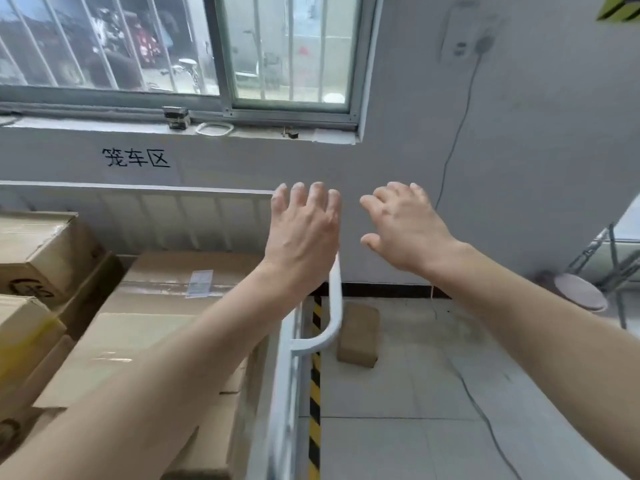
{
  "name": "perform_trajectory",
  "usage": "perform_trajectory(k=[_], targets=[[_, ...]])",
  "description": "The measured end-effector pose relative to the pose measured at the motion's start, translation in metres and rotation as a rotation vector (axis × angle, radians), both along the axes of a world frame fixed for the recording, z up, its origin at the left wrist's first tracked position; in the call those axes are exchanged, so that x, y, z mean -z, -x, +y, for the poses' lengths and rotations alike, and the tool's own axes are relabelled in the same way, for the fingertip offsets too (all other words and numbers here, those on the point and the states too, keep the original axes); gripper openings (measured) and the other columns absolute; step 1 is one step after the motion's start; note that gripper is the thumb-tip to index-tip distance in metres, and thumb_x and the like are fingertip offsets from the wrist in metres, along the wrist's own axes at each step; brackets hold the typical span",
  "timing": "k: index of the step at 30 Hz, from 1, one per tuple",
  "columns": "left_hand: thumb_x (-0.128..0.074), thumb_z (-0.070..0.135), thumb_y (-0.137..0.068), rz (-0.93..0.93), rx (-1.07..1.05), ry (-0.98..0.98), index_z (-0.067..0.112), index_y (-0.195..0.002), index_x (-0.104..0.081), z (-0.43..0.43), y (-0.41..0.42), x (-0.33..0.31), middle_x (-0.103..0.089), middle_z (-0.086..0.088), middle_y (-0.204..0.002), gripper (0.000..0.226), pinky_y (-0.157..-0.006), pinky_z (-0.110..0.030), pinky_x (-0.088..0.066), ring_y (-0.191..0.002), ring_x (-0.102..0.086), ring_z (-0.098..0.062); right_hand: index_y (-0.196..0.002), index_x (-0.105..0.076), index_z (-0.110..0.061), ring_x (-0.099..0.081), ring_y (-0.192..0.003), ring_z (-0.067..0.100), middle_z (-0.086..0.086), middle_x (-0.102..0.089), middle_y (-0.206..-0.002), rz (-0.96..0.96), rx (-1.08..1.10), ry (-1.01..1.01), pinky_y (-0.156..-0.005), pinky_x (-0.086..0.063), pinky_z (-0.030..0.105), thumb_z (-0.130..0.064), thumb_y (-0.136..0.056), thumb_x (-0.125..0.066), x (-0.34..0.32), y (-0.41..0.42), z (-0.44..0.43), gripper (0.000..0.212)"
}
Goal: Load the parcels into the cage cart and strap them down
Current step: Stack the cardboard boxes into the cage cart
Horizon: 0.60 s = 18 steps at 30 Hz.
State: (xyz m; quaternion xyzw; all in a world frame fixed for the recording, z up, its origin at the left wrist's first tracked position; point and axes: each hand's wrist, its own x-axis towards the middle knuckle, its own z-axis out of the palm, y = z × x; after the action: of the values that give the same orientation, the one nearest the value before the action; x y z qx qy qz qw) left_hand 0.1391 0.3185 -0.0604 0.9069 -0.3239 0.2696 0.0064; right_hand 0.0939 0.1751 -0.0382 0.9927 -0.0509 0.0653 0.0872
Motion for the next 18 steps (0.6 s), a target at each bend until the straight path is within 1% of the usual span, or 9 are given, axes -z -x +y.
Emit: perform_trajectory(k=[2, 6, 9, 14, 18], targets=[[-0.08, 0.023, -0.062, -0.057, 0.004, 0.029, 0.007, -0.107, -0.062, -0.044, 0.015, 0.002, -0.063, -0.012, -0.104, 0.051, -0.094, -0.047, -0.043, -0.096, -0.06, -0.034, -0.134, -0.042, -0.014, -0.03, -0.133, 0.026, 0.006, -0.045, -0.133, -0.018, 0.009, -0.013, -0.116, -0.014, 0.045, -0.04, -0.092, -0.054, -0.001, 0.021, -0.045, 0.051], [-0.08, 0.027, -0.066, -0.084, 0.007, 0.048, 0.004, -0.116, -0.06, -0.104, 0.04, -0.005, -0.061, -0.016, -0.115, 0.058, -0.099, -0.051, -0.04, -0.106, -0.058, -0.037, -0.135, -0.042, -0.013, -0.029, -0.134, 0.027, 0.006, -0.045, -0.134, -0.029, 0.017, -0.04, -0.116, -0.012, 0.044, -0.039, -0.093, -0.054, -0.01, 0.048, -0.11, 0.051], [-0.08, 0.027, -0.068, -0.121, 0.026, 0.038, 0.003, -0.118, -0.059, -0.136, 0.044, -0.007, -0.06, -0.017, -0.117, 0.059, -0.1, -0.053, -0.04, -0.109, -0.058, -0.038, -0.138, -0.039, -0.013, -0.024, -0.138, 0.027, 0.006, -0.043, -0.138, -0.067, 0.025, -0.037, -0.117, -0.01, 0.045, -0.04, -0.093, -0.054, -0.013, 0.056, -0.146, 0.054], [-0.08, 0.023, -0.069, -0.136, 0.009, 0.07, 0.003, -0.119, -0.058, -0.181, 0.031, -0.006, -0.059, -0.018, -0.118, 0.058, -0.101, -0.054, -0.037, -0.111, -0.056, -0.039, -0.142, -0.035, -0.013, -0.018, -0.142, 0.028, 0.008, -0.033, -0.147, -0.071, 0.006, -0.031, -0.117, -0.008, 0.046, -0.039, -0.093, -0.055, -0.014, 0.045, -0.19, 0.06], [-0.08, 0.022, -0.068, -0.145, -0.01, 0.091, 0.003, -0.118, -0.058, -0.212, 0.008, 0.009, -0.059, -0.018, -0.118, 0.058, -0.101, -0.054, -0.037, -0.111, -0.057, -0.038, -0.145, -0.032, -0.011, -0.019, -0.143, 0.029, 0.01, -0.033, -0.148, -0.086, -0.02, -0.022, -0.117, -0.009, 0.047, -0.038, -0.092, -0.057, -0.01, 0.015, -0.222, 0.065]])
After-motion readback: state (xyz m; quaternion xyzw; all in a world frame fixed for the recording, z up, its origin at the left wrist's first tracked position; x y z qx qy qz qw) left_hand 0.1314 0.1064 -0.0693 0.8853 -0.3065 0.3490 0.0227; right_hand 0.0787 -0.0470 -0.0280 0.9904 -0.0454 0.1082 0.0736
